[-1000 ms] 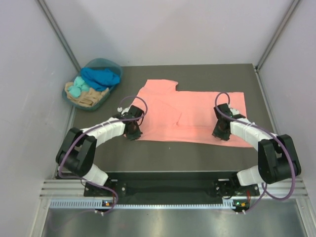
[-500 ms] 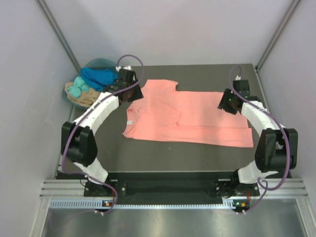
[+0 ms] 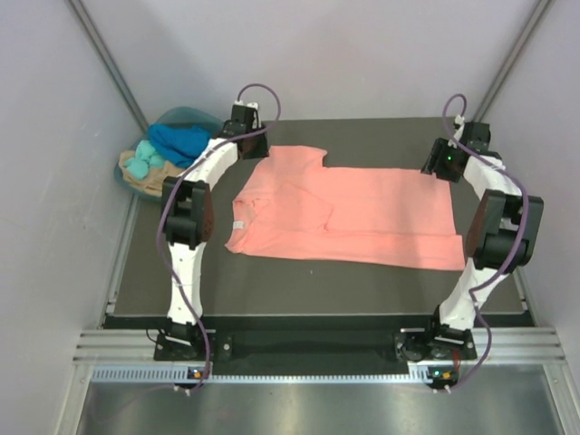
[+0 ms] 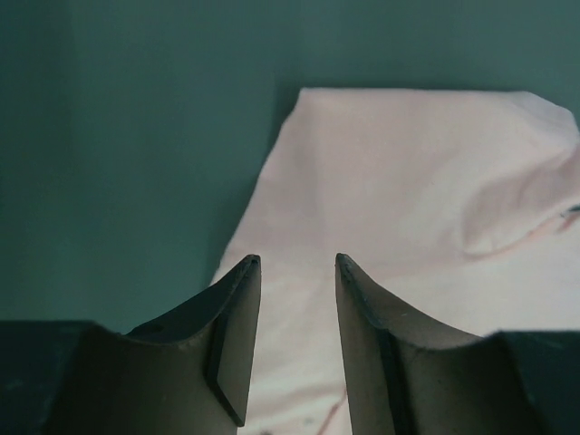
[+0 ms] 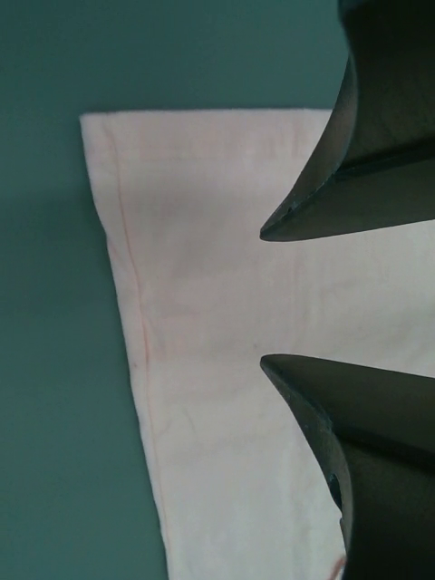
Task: Fold and stack the t-shirts
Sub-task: Fold the tshirt
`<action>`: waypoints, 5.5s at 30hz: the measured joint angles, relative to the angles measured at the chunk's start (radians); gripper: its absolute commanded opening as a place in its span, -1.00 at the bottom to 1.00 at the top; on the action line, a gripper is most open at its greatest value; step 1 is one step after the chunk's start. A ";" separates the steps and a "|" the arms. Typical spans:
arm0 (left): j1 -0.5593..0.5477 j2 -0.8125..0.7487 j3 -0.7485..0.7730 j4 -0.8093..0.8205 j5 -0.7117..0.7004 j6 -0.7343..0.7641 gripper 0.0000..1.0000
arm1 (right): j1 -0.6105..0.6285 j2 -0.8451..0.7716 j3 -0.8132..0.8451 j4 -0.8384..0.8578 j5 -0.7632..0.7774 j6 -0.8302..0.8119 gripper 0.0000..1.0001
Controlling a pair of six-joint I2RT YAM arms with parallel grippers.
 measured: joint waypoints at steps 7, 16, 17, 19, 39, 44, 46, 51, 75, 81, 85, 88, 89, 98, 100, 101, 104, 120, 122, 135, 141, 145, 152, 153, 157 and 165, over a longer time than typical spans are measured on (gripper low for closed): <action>0.029 0.181 0.168 -0.030 -0.004 0.028 -0.10 | -0.073 0.207 0.206 -0.034 -0.003 -0.070 -0.09; 0.047 0.280 0.261 0.002 0.023 0.031 -0.07 | -0.100 0.378 0.360 -0.049 0.023 -0.113 0.01; 0.048 0.284 0.263 0.009 0.030 0.031 -0.07 | -0.103 0.397 0.381 -0.063 0.023 -0.117 0.01; 0.051 0.290 0.269 0.023 0.052 0.031 -0.07 | -0.108 0.433 0.432 -0.069 0.020 -0.120 0.00; 0.068 0.321 0.260 0.116 0.294 -0.035 -0.85 | -0.126 0.507 0.561 -0.159 -0.027 -0.153 -0.62; 0.069 0.321 0.255 0.137 0.347 -0.073 -1.00 | -0.127 0.507 0.560 -0.160 -0.043 -0.154 -1.00; 0.068 0.321 0.254 0.142 0.362 -0.085 -1.00 | -0.127 0.507 0.558 -0.158 -0.052 -0.154 -1.00; 0.069 0.307 0.231 0.151 0.361 -0.110 -1.00 | -0.127 0.497 0.528 -0.126 -0.064 -0.154 -1.00; 0.068 -0.034 -0.106 0.170 0.230 -0.067 -1.00 | -0.129 0.180 0.094 0.254 0.089 -0.097 -1.00; 0.068 -0.108 -0.210 0.172 0.200 -0.034 -1.00 | -0.130 0.153 0.034 0.268 0.142 -0.054 -1.00; 0.068 -0.182 -0.288 0.176 0.190 -0.026 -1.00 | -0.132 0.125 0.006 0.265 0.156 -0.023 -1.00; 0.066 -0.235 -0.330 0.182 0.184 -0.024 -1.00 | -0.133 0.086 -0.026 0.266 0.164 -0.008 -1.00; 0.066 -0.250 -0.344 0.184 0.184 -0.024 -1.00 | -0.133 0.073 -0.038 0.266 0.167 -0.003 -1.00; 0.059 -0.370 -0.503 0.178 0.166 -0.027 -1.00 | -0.141 -0.013 -0.157 0.232 0.209 0.047 -1.00; 0.057 -0.383 -0.528 0.164 0.158 -0.029 -1.00 | -0.145 -0.021 -0.182 0.216 0.219 0.058 -1.00; 0.056 -0.391 -0.539 0.154 0.154 -0.031 -1.00 | -0.148 -0.027 -0.198 0.209 0.224 0.062 -1.00; 0.051 -0.413 -0.569 0.130 0.146 -0.032 -1.00 | -0.156 -0.044 -0.225 0.185 0.233 0.071 -1.00; 0.034 -0.508 -0.707 -0.006 0.095 -0.093 -1.00 | -0.164 -0.193 -0.361 0.129 0.288 0.107 -1.00; 0.030 -0.508 -0.730 -0.027 0.087 -0.105 -1.00 | -0.164 -0.200 -0.374 0.124 0.291 0.111 -1.00; 0.018 -0.508 -0.742 -0.145 -0.056 -0.162 -0.27 | -0.169 -0.242 -0.440 0.042 0.342 0.148 -0.29; 0.012 -0.515 -0.640 -0.153 -0.006 -0.189 -0.20 | -0.128 -0.328 -0.436 0.001 0.332 0.173 -0.35; 0.005 -0.503 -0.594 -0.119 0.077 -0.212 -0.20 | -0.002 -0.323 -0.399 -0.019 0.329 0.181 -0.41; 0.003 -0.400 -0.596 -0.113 0.081 -0.245 -0.22 | 0.092 -0.260 -0.388 -0.028 0.329 0.225 -0.48; 0.003 -0.391 -0.606 -0.116 0.064 -0.253 -0.22 | 0.088 -0.255 -0.397 -0.027 0.340 0.233 -0.48; 0.003 -0.378 -0.655 -0.139 -0.010 -0.297 -0.21 | 0.069 -0.255 -0.476 -0.018 0.388 0.281 -0.46; 0.003 -0.405 -0.687 -0.148 -0.054 -0.375 -0.18 | 0.053 -0.310 -0.540 0.003 0.413 0.376 -0.46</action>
